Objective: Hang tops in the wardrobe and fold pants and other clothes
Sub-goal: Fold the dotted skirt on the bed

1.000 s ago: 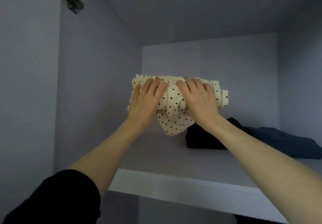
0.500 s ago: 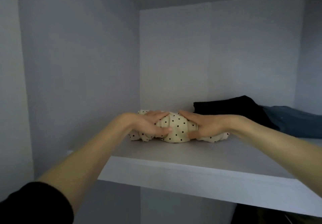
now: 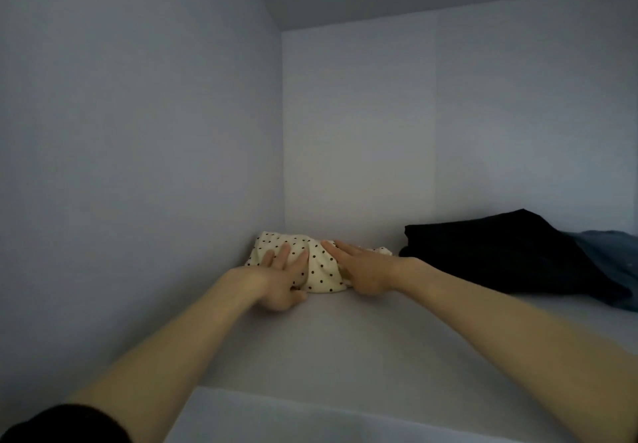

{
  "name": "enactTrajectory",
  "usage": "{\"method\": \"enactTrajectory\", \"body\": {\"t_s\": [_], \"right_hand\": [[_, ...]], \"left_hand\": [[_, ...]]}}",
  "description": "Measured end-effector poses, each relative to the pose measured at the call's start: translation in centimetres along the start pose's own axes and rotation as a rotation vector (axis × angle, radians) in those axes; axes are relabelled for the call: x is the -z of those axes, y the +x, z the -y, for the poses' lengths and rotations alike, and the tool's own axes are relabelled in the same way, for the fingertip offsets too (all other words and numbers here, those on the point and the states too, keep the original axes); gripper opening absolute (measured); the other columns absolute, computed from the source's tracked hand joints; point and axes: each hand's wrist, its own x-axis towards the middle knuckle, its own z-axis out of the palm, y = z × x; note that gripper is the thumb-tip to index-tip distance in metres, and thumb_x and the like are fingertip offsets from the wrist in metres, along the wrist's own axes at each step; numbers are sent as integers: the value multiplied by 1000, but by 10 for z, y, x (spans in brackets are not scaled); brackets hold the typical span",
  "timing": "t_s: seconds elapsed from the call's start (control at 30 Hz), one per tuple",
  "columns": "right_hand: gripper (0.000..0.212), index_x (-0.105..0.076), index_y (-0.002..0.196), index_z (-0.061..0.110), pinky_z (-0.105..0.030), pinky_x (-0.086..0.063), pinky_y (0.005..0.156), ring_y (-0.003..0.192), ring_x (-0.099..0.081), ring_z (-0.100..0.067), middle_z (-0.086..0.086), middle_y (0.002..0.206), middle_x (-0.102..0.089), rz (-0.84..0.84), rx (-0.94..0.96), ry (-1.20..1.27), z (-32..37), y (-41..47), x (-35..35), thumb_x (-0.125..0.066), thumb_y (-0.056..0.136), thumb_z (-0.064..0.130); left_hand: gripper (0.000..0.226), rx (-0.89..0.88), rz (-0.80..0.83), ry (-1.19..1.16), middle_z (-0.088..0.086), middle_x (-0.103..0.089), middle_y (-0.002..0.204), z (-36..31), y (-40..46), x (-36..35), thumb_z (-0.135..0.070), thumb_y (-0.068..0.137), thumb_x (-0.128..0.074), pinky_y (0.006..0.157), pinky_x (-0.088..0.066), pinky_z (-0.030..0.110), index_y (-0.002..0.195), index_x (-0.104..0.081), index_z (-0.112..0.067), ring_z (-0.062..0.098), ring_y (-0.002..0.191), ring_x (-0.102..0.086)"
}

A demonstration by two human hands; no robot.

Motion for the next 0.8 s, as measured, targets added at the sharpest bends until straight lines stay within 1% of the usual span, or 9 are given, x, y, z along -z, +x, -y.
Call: {"method": "enactTrajectory", "body": {"t_s": [0.07,0.13,0.23,0.37,0.5,0.63,0.7,0.73,0.8], "right_hand": [[78,14,149,24,-38,-18,116,145,-12,-24,2,159,7,3,-31,-27,-12,9,-2,-40,96,9],[82,15,149,27,-40,-24,112,143,-20,-26,3,159,5,-10,-65,-65,-24,16,-6,-42,94,7],[80,16,149,28,-45,-26,111,143,-21,-28,2,159,4,-2,-104,-86,-36,22,-8,-40,95,9],[74,9,150,24,-41,-36,102,138,-29,-33,-2,159,-1,2,-162,-176,-54,28,-8,-40,97,14],[71,4,151,22,-43,-35,104,139,-26,-31,-5,158,-7,-3,-198,-198,-59,27,-8,-40,96,13],[67,-5,150,20,-41,-37,99,133,-34,-32,-7,154,-19,-20,-179,-176,-51,17,1,-42,94,14],[65,-6,150,20,-42,-36,102,133,-36,-31,-7,153,-22,-35,-172,-172,-47,6,12,-41,95,16],[64,-7,150,20,-43,-35,106,134,-34,-30,-6,153,-22,-47,-169,-183,-46,-2,17,-40,96,19],[62,-5,150,22,-47,-24,112,139,-28,-27,-5,154,-21,-79,-180,-207,-44,-24,25,-39,98,24]], "left_hand": [[73,-18,28,28,-2,31,152,2,17,0,-50,98,-30,116,3,50,143,25,-33,27,143,19],[71,-21,41,49,-2,32,151,-1,37,2,-51,98,-27,116,4,52,143,25,-34,28,143,19],[69,-22,51,54,-3,33,151,-5,67,4,-52,98,-24,116,5,52,142,26,-34,27,142,20],[66,-34,14,81,-1,32,152,-10,100,1,-49,99,-22,116,3,51,144,24,-31,27,143,19],[64,-31,-20,78,1,25,154,-17,107,7,-48,99,-21,117,0,48,146,19,-29,28,144,13],[60,-57,-81,-3,2,16,157,-15,89,17,-44,101,-23,117,-5,48,149,9,-28,26,145,9],[60,-76,-142,-69,1,15,157,-12,72,19,-43,101,-25,117,-7,48,149,9,-28,24,145,9],[61,-89,-172,-103,2,15,157,-13,63,19,-43,101,-26,117,-8,46,149,9,-29,22,145,9],[62,-133,-259,-151,2,10,158,-20,41,19,-39,101,-31,118,-10,42,150,5,-27,20,146,5]]}}
